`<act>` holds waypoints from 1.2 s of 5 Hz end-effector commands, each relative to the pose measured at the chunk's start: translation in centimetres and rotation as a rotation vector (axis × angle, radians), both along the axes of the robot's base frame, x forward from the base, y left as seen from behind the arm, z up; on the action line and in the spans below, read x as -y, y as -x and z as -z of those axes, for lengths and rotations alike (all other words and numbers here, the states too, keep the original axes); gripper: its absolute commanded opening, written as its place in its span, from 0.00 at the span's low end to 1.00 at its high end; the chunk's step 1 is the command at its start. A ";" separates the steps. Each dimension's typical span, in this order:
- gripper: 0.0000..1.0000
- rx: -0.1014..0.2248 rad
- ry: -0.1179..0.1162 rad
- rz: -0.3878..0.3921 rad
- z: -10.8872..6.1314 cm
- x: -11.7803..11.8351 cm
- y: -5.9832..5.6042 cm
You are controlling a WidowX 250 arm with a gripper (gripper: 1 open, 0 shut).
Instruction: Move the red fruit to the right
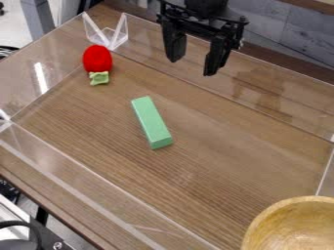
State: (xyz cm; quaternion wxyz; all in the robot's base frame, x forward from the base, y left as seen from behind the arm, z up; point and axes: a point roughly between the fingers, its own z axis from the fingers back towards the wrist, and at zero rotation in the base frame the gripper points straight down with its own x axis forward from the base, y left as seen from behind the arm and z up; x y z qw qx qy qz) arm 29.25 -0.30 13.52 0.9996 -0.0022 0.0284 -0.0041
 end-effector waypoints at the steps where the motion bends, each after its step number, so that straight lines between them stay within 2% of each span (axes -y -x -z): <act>1: 1.00 -0.010 0.001 0.061 1.1 -0.6 0.0; 2: 1.00 0.002 -0.005 0.027 1.4 -3.0 0.0; 4: 1.00 0.052 -0.017 -0.072 1.2 -10.2 1.2; 5: 1.00 0.065 -0.020 -0.117 2.1 -13.3 1.0; 6: 1.00 0.079 -0.009 -0.045 2.2 -15.9 -0.6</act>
